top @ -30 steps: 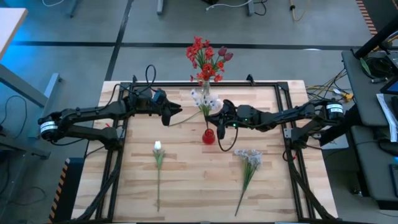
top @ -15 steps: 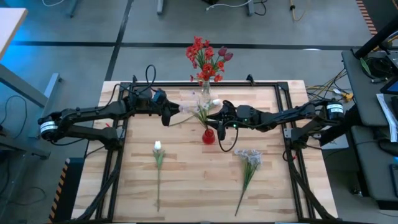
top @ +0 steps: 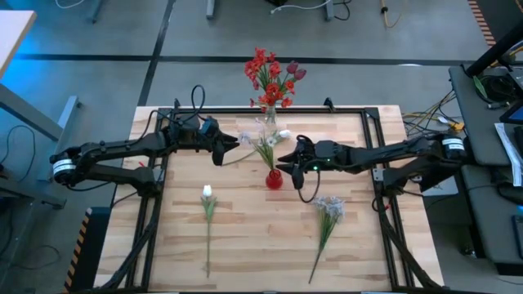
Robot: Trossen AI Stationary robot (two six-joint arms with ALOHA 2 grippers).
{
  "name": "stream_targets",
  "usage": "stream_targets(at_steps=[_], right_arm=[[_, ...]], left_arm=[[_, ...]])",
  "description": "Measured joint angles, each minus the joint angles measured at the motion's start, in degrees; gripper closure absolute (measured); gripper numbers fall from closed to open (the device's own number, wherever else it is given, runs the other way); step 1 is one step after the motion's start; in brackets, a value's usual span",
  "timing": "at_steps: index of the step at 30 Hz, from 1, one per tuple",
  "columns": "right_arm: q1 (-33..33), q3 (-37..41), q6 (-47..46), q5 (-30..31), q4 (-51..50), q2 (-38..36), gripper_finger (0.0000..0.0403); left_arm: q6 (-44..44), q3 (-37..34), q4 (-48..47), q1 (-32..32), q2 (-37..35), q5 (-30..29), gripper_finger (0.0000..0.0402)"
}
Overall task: Sort flowers into vase by color
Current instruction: Put the white flowers into the red vase
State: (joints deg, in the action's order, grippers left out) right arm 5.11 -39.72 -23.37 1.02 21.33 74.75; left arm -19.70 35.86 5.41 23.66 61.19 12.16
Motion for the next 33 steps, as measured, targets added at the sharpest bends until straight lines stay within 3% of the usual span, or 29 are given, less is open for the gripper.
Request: stream_targets(at_steps=[10,14,20,26,33], right_arm=[[-0.9,0.0,-7.6,-0.7,-20.1,-11.1,0.0292],[-1.4,0.0,-16.0,-4.2,-27.4,-13.9,0.0327],[-5.1,0.0,-33.7,-4.5,-39.6,-14.9,0.0367],[-12.2,0.0,-48.1,-0.9,-45.0,-14.3,0.0345],[-20.1,0.0,-63.7,0.5,-50.5,-12.8,0.0266]], left_arm=[[1.2,0.0,0.0,0.0,0.0,0.6,0.029],[1.5,-0.6,0.0,0.0,0.0,0.6,0.029],[2.1,-2.5,0.2,0.0,0.0,0.6,0.029],[0.4,-5.9,4.8,0.0,0.0,0.5,0.029],[-1.9,-9.6,9.7,0.0,-0.1,0.5,0.029]])
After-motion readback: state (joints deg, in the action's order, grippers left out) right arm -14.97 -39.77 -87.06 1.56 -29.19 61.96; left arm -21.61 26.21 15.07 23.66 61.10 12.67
